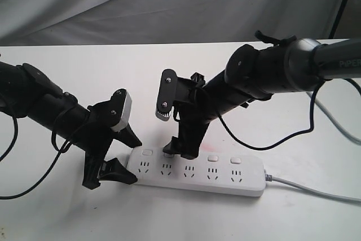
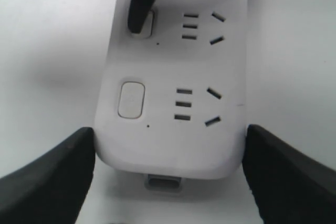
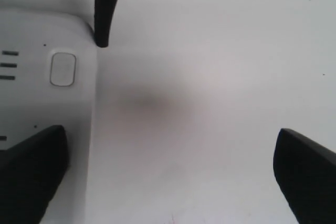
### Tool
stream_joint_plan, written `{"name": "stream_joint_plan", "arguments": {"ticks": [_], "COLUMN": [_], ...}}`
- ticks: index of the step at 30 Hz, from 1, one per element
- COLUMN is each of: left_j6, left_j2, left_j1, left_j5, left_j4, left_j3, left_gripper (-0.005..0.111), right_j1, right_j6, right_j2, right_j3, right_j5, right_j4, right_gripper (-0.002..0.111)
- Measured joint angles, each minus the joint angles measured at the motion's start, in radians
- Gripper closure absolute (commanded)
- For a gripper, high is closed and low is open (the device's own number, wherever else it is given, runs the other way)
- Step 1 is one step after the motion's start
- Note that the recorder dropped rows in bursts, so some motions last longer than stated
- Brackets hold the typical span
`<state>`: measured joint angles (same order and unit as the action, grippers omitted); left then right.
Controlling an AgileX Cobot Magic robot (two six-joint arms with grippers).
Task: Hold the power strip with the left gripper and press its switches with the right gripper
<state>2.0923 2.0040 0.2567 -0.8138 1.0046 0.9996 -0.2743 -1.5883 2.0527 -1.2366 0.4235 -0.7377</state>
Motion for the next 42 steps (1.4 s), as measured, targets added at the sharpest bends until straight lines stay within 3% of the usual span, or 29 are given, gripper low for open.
{"name": "stream_joint_plan", "arguments": {"ticks": [26, 42], "left_j6": [0.000, 0.000], "left_j2": [0.000, 0.000], "left_j1": [0.000, 0.000], "left_j5": [0.000, 0.000], "left_j4": [0.000, 0.000], "left_j3": [0.000, 0.000], "left_gripper": [0.107, 0.107], "right_j1": [0.001, 0.027], "right_j6": [-0.012, -0.070], "right_j2": [-0.002, -0.073], "right_j3": [-0.004, 0.014], "right_j5": [0.008, 0.108], "right_j4": [-0.034, -0.073], "right_gripper": [0.010, 0.010]}}
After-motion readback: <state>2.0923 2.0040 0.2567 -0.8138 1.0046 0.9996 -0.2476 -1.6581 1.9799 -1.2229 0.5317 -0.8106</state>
